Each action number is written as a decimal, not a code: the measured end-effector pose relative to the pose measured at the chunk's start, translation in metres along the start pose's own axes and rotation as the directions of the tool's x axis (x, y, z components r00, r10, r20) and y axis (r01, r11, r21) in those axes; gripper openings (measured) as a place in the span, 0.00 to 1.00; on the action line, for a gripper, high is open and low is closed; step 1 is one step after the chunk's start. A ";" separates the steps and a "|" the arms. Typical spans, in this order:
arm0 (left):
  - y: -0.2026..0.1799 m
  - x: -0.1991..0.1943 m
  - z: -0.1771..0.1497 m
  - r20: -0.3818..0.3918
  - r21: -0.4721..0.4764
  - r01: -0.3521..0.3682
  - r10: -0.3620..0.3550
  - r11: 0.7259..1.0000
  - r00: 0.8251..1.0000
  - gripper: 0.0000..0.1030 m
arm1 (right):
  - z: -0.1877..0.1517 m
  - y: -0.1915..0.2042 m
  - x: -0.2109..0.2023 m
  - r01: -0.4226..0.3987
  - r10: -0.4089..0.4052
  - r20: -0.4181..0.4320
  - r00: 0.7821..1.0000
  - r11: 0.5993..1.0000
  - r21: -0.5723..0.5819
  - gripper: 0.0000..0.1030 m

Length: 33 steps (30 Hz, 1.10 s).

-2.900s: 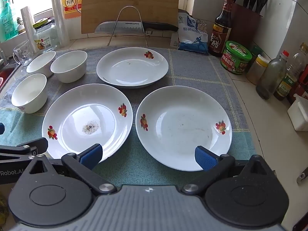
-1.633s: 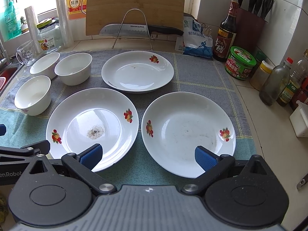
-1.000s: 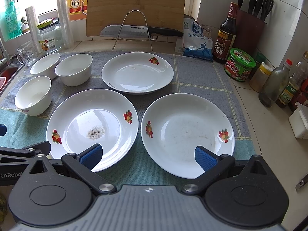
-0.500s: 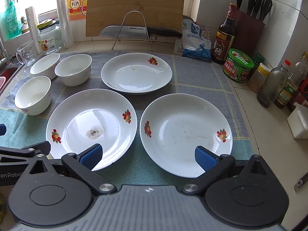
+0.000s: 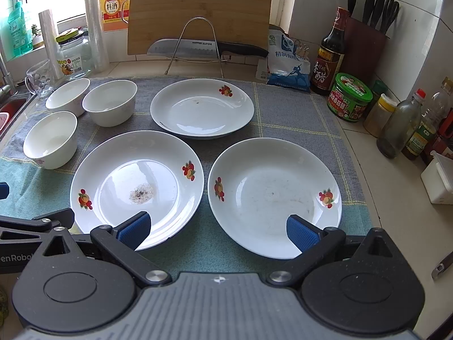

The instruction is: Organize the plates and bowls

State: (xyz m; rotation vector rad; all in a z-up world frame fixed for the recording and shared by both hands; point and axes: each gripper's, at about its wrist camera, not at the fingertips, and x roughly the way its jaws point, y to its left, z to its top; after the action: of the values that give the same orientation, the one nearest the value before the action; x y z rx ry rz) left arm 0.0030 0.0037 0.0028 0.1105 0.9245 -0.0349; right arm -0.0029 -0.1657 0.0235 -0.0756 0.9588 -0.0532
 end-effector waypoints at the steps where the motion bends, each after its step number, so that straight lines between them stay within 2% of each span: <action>1: 0.000 -0.001 0.000 0.000 0.003 0.003 -0.003 1.000 1.000 0.99 | 0.000 0.001 -0.001 0.002 -0.002 0.001 1.000 1.000 0.000 1.00; 20: 0.017 0.011 0.018 0.034 0.124 0.092 -0.097 0.988 0.995 0.99 | 0.001 0.011 -0.004 0.056 -0.057 0.024 0.998 0.998 0.040 1.00; 27: 0.020 0.023 0.026 0.031 0.203 0.159 -0.168 0.966 0.985 0.99 | 0.001 0.006 0.003 0.092 -0.093 0.027 0.995 0.994 0.060 1.00; 33: 0.010 0.030 0.031 0.006 0.269 0.249 -0.260 0.930 0.966 0.99 | -0.010 -0.010 0.003 0.146 -0.149 0.018 0.989 0.985 0.094 1.00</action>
State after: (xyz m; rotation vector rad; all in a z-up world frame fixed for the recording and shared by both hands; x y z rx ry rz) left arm 0.0466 0.0107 -0.0023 0.2381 0.8840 -0.4028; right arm -0.0097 -0.1760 0.0160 -0.0616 0.9230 -0.2327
